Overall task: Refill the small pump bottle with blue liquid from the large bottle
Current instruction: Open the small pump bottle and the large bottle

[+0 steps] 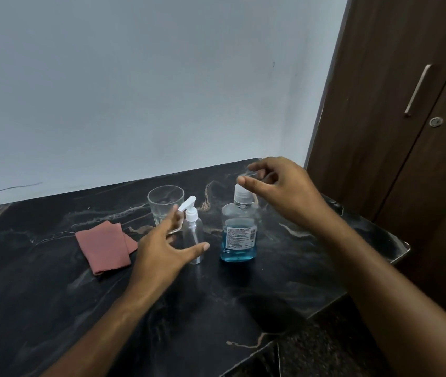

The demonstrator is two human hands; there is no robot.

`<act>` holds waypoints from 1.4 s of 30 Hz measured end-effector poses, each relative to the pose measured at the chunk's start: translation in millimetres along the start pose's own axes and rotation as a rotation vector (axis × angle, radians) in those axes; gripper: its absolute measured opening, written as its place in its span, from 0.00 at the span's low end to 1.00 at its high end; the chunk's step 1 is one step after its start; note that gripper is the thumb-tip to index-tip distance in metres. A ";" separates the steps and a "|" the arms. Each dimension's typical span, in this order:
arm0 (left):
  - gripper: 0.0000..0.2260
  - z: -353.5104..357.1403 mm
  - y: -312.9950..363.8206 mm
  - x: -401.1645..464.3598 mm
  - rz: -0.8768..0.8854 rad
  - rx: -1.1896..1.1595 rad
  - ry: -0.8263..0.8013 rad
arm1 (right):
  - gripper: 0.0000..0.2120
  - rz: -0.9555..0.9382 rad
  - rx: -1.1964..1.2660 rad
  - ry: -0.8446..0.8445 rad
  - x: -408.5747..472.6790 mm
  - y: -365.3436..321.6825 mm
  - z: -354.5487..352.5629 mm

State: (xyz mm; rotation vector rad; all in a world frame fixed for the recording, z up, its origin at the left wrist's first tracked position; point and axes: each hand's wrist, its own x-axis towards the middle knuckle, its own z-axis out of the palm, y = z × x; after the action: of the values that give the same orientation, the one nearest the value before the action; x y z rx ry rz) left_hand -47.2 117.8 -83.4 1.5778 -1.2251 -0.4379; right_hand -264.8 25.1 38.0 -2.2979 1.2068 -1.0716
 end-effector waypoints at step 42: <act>0.31 32.5 63.1 -19.6 0.491 0.501 -0.105 | 0.22 0.106 0.337 -0.104 3.7 18.6 -19.8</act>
State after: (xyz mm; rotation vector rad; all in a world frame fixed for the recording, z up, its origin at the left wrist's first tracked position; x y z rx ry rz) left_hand -110.8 122.7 -46.7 1.5914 -1.8426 0.1180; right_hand -288.7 12.3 41.9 -1.9847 1.0094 -1.0164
